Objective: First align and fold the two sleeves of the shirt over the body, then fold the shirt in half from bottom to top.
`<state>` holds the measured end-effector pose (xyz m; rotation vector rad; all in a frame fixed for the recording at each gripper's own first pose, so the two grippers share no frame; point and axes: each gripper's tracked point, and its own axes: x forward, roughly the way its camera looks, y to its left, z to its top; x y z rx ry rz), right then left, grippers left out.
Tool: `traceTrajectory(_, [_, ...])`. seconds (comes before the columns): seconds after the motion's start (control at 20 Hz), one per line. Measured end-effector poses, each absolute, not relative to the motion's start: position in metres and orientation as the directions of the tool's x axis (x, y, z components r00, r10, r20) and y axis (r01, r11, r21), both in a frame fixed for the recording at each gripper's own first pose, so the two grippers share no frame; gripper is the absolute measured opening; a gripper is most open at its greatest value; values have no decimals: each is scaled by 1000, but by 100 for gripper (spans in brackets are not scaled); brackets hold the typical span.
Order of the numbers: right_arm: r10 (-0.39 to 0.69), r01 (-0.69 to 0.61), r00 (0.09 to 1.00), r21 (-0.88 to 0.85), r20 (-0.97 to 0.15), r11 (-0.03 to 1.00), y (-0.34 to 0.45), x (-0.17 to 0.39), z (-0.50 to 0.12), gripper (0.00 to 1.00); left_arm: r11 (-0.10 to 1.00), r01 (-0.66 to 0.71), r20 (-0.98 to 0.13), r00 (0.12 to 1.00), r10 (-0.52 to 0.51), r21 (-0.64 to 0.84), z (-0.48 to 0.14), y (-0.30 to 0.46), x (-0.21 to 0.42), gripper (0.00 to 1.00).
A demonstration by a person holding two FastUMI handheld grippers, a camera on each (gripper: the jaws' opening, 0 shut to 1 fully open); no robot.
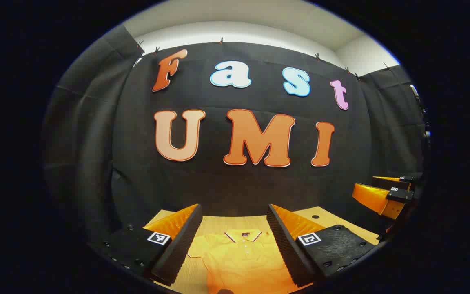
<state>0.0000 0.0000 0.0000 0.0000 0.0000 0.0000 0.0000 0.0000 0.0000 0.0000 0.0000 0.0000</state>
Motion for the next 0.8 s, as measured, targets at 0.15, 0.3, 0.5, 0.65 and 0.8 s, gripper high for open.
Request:
traceTrajectory(0.15, [16,-16,1000,41,3,999,-5,11,-3,97,1000,-11,24,1000,11,17,6,-8,6,98])
traceTrajectory(0.3, [24,-24,1000,48,-10,999,-7,19,-10,97,1000,-18,39,999,18,20,8,-15,11,98])
traceTrajectory(0.5, [44,-44,999,49,-11,998,-1,24,-21,97,998,57,-18,998,-58,-23,-16,-40,16,97])
traceTrajectory(0.65, [92,-92,996,17,5,996,17,24,-29,97,1000,21,-23,1000,-21,-20,-17,-34,20,98])
traceTrajectory(0.8, [140,-139,990,18,-12,990,32,27,-34,97,999,-35,3,999,35,25,-9,-19,18,98])
